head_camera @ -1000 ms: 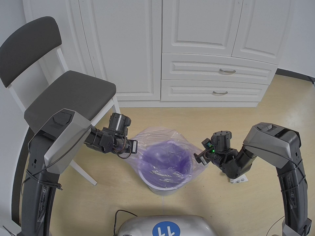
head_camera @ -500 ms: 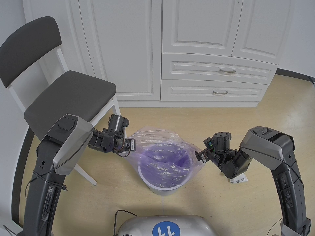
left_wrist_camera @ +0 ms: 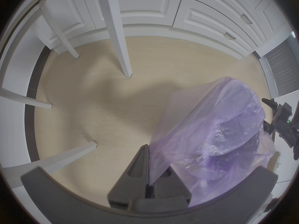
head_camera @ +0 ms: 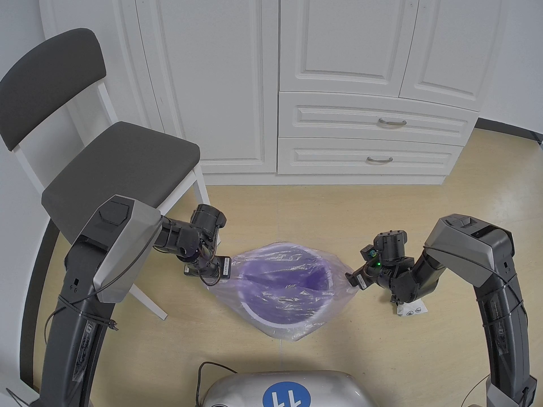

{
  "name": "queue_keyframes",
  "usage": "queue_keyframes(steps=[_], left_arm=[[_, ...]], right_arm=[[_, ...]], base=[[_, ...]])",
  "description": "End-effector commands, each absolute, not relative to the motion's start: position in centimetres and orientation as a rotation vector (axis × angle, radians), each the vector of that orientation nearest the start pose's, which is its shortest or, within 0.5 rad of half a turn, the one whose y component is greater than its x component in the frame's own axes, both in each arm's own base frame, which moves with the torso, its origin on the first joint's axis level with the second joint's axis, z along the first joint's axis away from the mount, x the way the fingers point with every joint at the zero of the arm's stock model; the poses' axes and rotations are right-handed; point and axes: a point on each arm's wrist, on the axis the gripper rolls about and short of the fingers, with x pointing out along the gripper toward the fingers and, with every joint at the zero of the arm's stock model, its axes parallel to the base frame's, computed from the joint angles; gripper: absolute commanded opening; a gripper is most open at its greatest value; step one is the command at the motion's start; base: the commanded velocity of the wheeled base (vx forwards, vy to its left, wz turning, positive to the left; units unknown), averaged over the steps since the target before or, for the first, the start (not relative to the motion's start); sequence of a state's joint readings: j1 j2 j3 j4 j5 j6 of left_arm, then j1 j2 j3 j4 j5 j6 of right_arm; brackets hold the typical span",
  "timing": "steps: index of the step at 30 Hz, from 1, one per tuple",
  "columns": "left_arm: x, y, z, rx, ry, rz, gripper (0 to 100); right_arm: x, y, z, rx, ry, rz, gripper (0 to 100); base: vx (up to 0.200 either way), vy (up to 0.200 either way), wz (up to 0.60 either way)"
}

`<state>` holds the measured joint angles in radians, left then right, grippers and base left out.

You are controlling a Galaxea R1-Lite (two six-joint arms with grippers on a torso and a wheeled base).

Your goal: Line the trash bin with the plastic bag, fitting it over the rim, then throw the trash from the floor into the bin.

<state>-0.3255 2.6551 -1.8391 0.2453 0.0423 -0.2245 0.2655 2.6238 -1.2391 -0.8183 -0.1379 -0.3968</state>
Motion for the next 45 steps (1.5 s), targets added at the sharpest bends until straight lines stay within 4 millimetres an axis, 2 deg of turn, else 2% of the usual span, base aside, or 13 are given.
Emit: queue_keyframes(steps=[1,8,15,23,24,36,41,45], left_arm=[[46.7,-15.6,-0.8,-0.011,1.062,-0.142,0],[46.2,-16.3,1.1,-0.016,1.016,-0.162,0],[45.2,-17.3,1.8,-0.02,0.941,-0.198,0],[45.0,-16.1,0.9,-0.033,0.907,-0.241,0],[44.9,-16.0,0.9,-0.025,0.909,-0.245,100],[45.0,-14.6,0.9,0.034,0.911,-0.241,100],[44.0,-14.3,1.8,0.088,0.907,-0.24,100],[42.8,-15.0,1.9,0.145,0.913,-0.251,100]], right_arm=[[42.6,11.4,-4.9,-0.488,0.543,0.289,100],[41.3,12.7,-2.3,-0.488,0.482,0.317,100],[39.8,14.2,-2.2,-0.486,0.441,0.351,100],[38.6,15.7,-2.5,-0.387,0.426,0.361,100],[38.4,15.7,-2.6,-0.376,0.422,0.361,100],[36.6,16.2,-4.1,-0.323,0.42,0.374,100],[35.3,16.6,-4.5,-0.338,0.452,0.399,100],[33.6,17.7,-5.3,-0.36,0.494,0.454,100]], base=[[0.0,0.0,0.0],[0.0,0.0,0.0],[0.0,0.0,0.0],[0.0,0.0,0.0],[0.0,0.0,0.0],[0.0,0.0,0.0],[0.0,0.0,0.0],[0.0,0.0,0.0]])
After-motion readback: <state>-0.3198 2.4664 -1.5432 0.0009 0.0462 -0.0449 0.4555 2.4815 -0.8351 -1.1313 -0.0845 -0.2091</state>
